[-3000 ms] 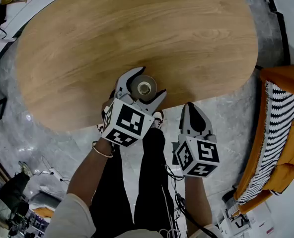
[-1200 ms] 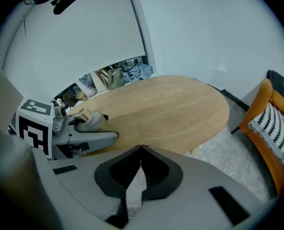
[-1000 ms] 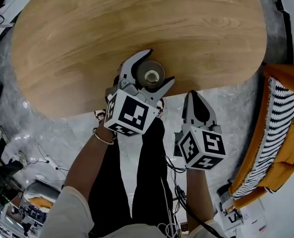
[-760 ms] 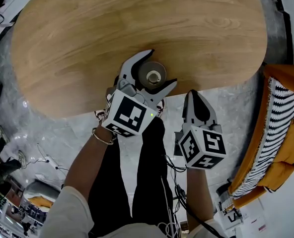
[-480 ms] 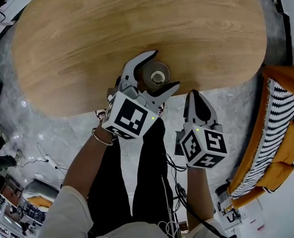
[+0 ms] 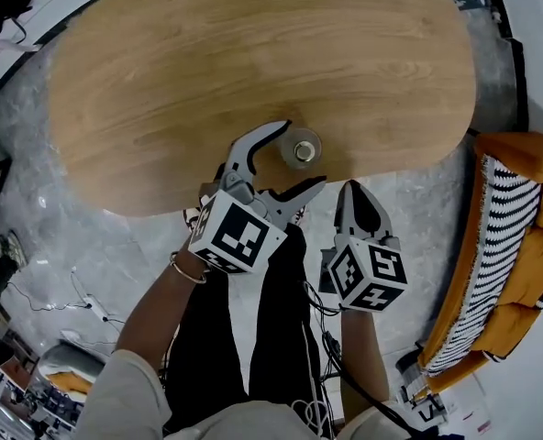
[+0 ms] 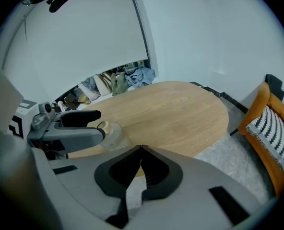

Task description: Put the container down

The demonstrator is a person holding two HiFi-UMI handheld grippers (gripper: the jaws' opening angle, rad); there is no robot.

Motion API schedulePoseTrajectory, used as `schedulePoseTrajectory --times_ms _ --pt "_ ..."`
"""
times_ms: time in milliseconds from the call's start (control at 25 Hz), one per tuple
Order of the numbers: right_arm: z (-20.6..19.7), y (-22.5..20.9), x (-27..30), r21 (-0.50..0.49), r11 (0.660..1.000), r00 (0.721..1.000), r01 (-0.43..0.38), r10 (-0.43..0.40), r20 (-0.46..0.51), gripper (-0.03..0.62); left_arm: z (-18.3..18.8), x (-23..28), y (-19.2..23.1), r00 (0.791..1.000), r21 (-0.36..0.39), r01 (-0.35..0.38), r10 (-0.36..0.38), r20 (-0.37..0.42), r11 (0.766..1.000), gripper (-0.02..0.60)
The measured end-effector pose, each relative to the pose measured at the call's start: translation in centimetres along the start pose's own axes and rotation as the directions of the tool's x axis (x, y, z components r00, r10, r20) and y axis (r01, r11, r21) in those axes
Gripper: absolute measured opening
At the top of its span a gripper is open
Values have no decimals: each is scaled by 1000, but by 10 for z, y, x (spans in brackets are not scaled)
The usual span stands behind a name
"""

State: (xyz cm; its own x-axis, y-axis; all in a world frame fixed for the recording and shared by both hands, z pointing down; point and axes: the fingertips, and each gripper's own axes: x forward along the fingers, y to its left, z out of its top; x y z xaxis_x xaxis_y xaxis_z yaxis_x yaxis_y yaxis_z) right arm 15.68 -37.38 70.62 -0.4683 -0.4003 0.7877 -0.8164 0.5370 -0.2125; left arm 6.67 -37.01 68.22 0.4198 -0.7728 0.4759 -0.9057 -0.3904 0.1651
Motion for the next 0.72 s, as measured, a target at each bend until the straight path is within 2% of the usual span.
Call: schedulePoseTrajectory --times_ms 120,320,360,440,560,680,720 --pt "4 8 -20 3 1000 1000 11 -11 1 23 19 -29 -2 1000 -36 -10 11 17 999 370" --pt "26 21 -57 -1 1000 999 14 -14 48 23 72 -79 6 995 -87 -53 59 78 995 362" --pt "30 23 -67 2 1000 998 19 -19 56 23 84 -92 5 993 -100 -63 72 91 993 329" --pt "40 26 -89 17 999 997 26 -28 75 23 112 -121 5 986 -130 -91 108 127 987 223" --pt "61 33 -123 46 998 993 30 -35 115 23 148 -166 7 969 -169 -162 189 158 972 157" --pt "86 42 -163 45 998 986 39 -46 162 23 174 -215 13 937 -204 -289 320 140 935 31" --pt "96 45 -176 40 998 982 43 -50 182 23 183 -231 15 925 -214 -320 353 139 923 14"
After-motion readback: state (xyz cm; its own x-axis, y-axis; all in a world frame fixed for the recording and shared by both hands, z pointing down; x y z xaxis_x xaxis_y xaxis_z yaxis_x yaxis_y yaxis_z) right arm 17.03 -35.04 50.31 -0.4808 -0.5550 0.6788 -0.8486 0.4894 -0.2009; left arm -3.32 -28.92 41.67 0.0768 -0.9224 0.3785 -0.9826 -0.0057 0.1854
